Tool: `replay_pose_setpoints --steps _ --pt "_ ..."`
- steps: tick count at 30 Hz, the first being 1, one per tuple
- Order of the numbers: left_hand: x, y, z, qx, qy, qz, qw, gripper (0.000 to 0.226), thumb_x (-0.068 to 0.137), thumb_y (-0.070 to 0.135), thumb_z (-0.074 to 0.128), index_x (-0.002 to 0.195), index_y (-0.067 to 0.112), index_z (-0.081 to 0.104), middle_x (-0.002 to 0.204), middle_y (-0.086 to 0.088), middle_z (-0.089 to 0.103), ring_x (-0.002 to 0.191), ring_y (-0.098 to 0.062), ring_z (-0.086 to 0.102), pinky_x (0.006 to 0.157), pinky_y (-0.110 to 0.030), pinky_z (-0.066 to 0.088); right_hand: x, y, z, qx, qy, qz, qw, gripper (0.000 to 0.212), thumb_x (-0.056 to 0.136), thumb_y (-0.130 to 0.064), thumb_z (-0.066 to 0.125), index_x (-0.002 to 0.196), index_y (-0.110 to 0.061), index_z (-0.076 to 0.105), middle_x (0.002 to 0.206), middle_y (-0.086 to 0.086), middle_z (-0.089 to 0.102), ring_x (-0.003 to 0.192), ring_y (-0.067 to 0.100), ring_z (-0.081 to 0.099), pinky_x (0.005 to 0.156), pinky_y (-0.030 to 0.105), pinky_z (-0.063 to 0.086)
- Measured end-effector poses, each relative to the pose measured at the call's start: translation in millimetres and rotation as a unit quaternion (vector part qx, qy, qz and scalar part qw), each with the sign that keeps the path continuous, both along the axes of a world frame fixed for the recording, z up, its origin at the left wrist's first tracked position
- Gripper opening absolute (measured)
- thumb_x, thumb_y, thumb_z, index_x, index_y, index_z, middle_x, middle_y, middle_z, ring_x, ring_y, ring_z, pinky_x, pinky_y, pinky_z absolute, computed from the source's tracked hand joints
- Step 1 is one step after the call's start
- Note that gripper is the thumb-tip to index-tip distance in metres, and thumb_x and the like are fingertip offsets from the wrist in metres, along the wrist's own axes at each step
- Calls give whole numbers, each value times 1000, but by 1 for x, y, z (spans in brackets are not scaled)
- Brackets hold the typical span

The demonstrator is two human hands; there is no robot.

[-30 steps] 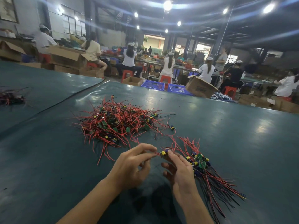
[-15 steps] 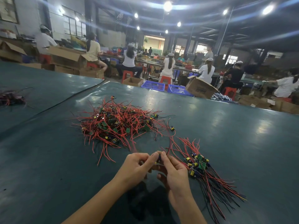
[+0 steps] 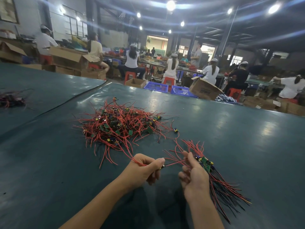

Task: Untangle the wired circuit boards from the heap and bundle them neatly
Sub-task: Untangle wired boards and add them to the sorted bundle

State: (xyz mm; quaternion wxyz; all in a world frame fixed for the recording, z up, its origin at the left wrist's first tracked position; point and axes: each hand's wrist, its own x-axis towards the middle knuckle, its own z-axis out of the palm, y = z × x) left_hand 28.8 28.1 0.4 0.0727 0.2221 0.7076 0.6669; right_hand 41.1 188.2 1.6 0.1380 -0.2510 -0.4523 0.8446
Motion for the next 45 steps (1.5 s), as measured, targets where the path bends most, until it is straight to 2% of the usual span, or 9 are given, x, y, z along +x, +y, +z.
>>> replay_pose_setpoints --steps 4,9,15,20,26,32,38,41,45 --pt "-2 -2 2 19 -11 5 1000 46 82 42 57 48 12 61 46 -3 55 40 -14 52 46 -23 41 -2 11 0 -24 27 -31 999 14 95 -21 61 89 -13 71 80 -7 62 52 7 33 32 15 27" --pt "-5 -4 -2 31 -13 45 998 49 82 48 55 48 14 63 48 -8 57 43 -17 54 49 -24 41 3 -7 -5 100 17 36 994 22 84 -37 71 76 -17 78 65 -11 67 43 2 40 37 16 32" --pt "-5 -3 -4 31 0 42 999 53 82 52 56 50 11 64 48 -9 58 43 -17 52 49 -23 41 13 -41 -14 199 57 155 966 27 79 -38 72 67 -15 76 59 11 53 57 22 44 58 35 41" --pt "-6 -4 -2 1 4 21 1000 46 83 42 59 46 16 61 47 -9 55 42 -16 51 49 -24 42 7 -29 -12 175 21 69 982 24 86 -27 71 64 -20 78 50 -5 49 42 6 41 42 22 38" --pt "-10 -12 1 7 4 20 1000 46 83 39 63 41 17 60 44 -6 54 40 -14 50 50 -22 42 -2 12 -4 -22 20 -23 999 19 95 -18 62 80 -10 69 63 -5 48 32 2 31 30 14 23" --pt "-16 -20 4 68 -23 86 994 54 81 54 68 44 15 61 49 -9 56 43 -16 51 49 -23 41 1 1 -8 65 36 -1 997 29 89 -33 67 72 -13 78 58 -11 59 39 2 33 33 16 25" --pt "-11 -13 1 48 -29 50 997 55 76 59 54 48 13 63 49 -8 58 44 -16 54 48 -23 43 12 -31 -9 170 47 144 974 41 65 -59 69 80 -22 80 53 -12 53 41 3 37 39 19 33" --pt "-8 -8 -2 33 -33 4 999 56 79 54 55 54 4 62 48 -6 57 44 -16 52 49 -23 43 16 -42 -9 160 44 175 971 33 63 -55 72 67 -23 77 48 -8 44 39 5 36 41 19 34" --pt "-5 -5 -2 -3 -27 -32 999 48 81 49 57 48 15 62 49 -4 58 44 -13 53 51 -20 44 14 -37 -8 131 12 141 981 26 81 -40 72 63 -22 76 52 -5 51 40 4 41 40 19 36"
